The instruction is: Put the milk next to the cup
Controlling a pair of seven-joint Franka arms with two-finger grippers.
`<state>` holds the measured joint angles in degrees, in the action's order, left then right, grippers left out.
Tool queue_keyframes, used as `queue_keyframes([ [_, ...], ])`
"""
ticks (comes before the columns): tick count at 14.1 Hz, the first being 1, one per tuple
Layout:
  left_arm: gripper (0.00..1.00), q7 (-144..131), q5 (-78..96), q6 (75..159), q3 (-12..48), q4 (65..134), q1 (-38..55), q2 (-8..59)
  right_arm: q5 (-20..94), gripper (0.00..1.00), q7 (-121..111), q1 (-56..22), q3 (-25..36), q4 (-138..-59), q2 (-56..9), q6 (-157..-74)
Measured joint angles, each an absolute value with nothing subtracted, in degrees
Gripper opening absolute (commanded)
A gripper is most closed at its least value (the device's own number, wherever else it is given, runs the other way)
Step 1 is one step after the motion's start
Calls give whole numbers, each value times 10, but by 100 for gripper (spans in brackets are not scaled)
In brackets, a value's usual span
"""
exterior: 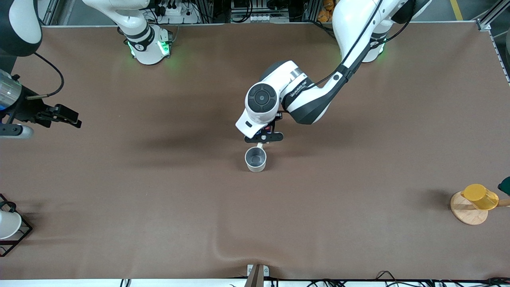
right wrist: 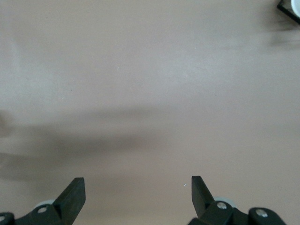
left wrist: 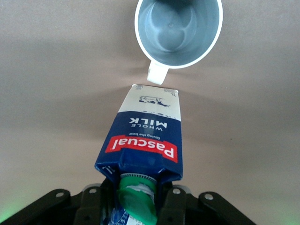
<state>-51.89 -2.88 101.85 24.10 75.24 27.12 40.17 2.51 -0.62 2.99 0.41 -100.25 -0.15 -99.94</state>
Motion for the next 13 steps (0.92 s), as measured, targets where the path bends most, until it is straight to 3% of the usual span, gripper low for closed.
queue_keyframes([
  [4, 41, -547, -29, 1023, 240, 751, 274, 403, 25, 100, -6, 34, 4, -975, -1, -996],
  [7, 100, -551, -29, 1024, 240, 751, 276, 403, 25, 100, -5, 34, 3, -959, -3, -990],
  [13, 100, -550, -29, 1029, 242, 745, 278, 405, 10, 100, -5, 33, -2, -948, -20, -990],
])
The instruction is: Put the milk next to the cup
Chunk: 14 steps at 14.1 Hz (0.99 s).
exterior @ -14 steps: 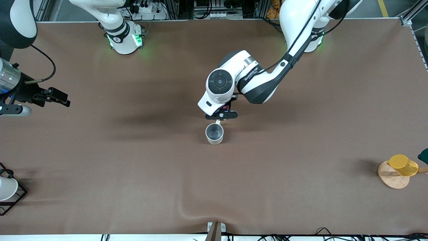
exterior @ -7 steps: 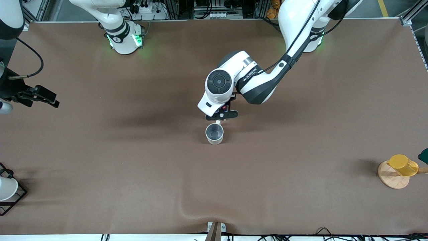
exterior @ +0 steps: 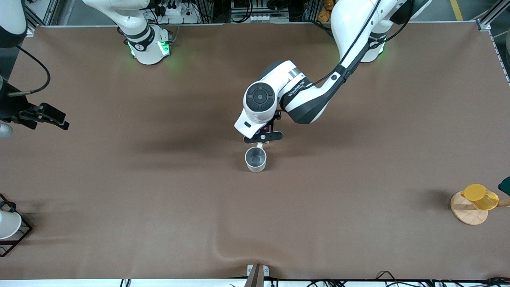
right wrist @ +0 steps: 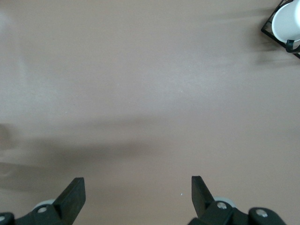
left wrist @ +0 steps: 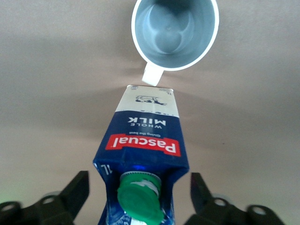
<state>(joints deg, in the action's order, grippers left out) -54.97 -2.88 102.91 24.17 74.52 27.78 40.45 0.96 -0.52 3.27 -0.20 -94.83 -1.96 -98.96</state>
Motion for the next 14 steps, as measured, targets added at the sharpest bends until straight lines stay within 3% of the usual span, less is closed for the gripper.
queue_keyframes([
  [3, 100, -550, -29, 1017, 244, 731, 279, 387, -15, 100, -5, 19, -7, -937, -32, -990],
  [6, 100, -530, -30, 1002, 234, 720, 255, 322, -16, 100, -5, 12, -9, -921, -34, -989],
  [10, 100, -399, -30, 939, 227, 721, 129, 225, -16, 100, -5, 13, -7, -909, -34, -978],
  [14, 100, -287, -33, 886, 226, 726, 3, 183, -16, 100, -12, 17, -3, -907, -35, -975],
])
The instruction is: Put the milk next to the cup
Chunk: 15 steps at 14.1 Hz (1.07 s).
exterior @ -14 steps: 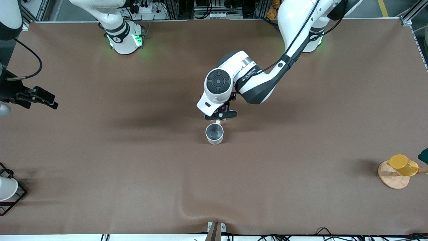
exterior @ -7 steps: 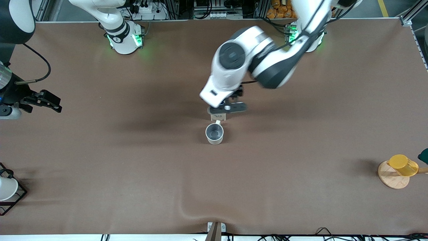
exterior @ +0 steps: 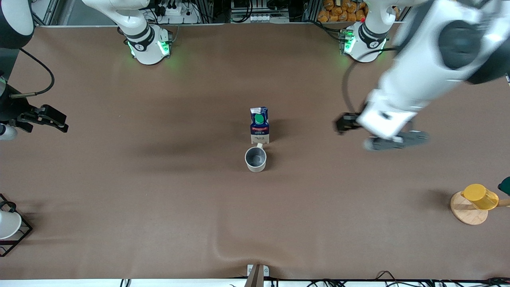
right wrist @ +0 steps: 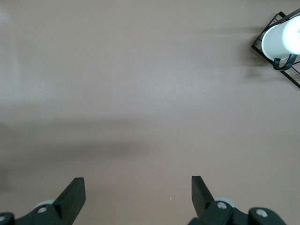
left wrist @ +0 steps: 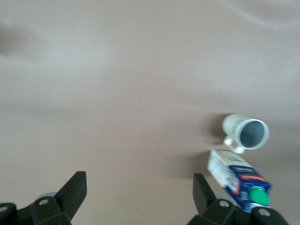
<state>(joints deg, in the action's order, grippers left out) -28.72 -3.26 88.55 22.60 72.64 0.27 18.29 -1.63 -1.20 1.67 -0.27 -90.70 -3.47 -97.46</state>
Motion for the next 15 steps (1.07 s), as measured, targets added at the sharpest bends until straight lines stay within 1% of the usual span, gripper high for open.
queue_keyframes([
  [2, 100, -230, -33, 860, 226, 727, -44, 170, -16, 100, -12, 17, -2, -906, -35, -972],
  [5, 100, -193, -33, 830, 226, 730, -82, 152, -16, 100, -12, 19, -1, -906, -35, -968],
  [10, 100, -155, -35, 814, 227, 739, -113, 130, -16, 100, -12, 24, 1, -906, -35, -962],
  [15, 100, -126, -35, 811, 223, 766, -128, 105, -15, 100, -12, 27, 3, -906, -35, -959],
])
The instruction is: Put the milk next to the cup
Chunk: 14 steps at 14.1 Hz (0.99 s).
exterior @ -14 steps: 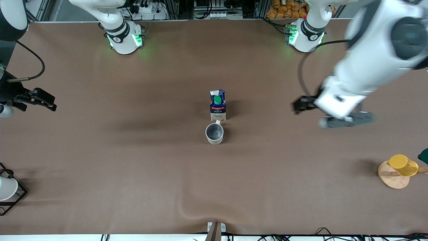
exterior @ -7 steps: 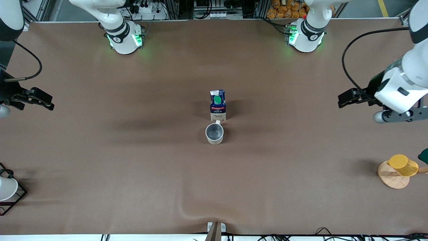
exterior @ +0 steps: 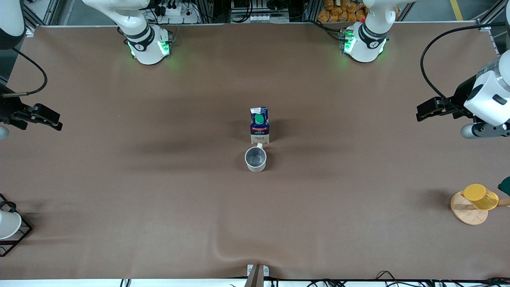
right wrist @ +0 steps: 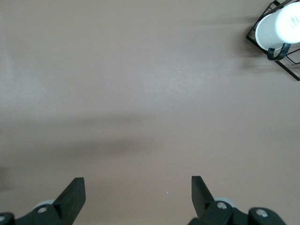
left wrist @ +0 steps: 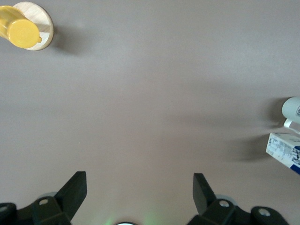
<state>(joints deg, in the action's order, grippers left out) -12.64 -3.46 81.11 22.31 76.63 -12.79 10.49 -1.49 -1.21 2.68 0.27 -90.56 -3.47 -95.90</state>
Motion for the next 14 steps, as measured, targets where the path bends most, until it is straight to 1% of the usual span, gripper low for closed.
queue_keyframes([
  [2, 100, -120, -35, 811, 203, 789, -119, 84, -15, 100, -12, 27, 3, -906, -35, -959],
  [3, 100, -112, -35, 811, 178, 802, -101, 72, -15, 100, -12, 27, 3, -906, -35, -959],
  [6, 100, -90, -31, 812, 77, 838, -27, 36, -15, 100, -12, 27, 3, -906, -35, -959],
  [7, 100, -81, -29, 814, 57, 848, -15, 27, -15, 100, -12, 27, 3, -906, -35, -959],
  [9, 100, -69, -27, 815, 46, 858, -10, 15, -15, 100, -12, 27, 3, -906, -35, -958],
  [14, 100, -68, -27, 816, 44, 884, -2, -12, -15, 100, -12, 27, 3, -906, -35, -957],
])
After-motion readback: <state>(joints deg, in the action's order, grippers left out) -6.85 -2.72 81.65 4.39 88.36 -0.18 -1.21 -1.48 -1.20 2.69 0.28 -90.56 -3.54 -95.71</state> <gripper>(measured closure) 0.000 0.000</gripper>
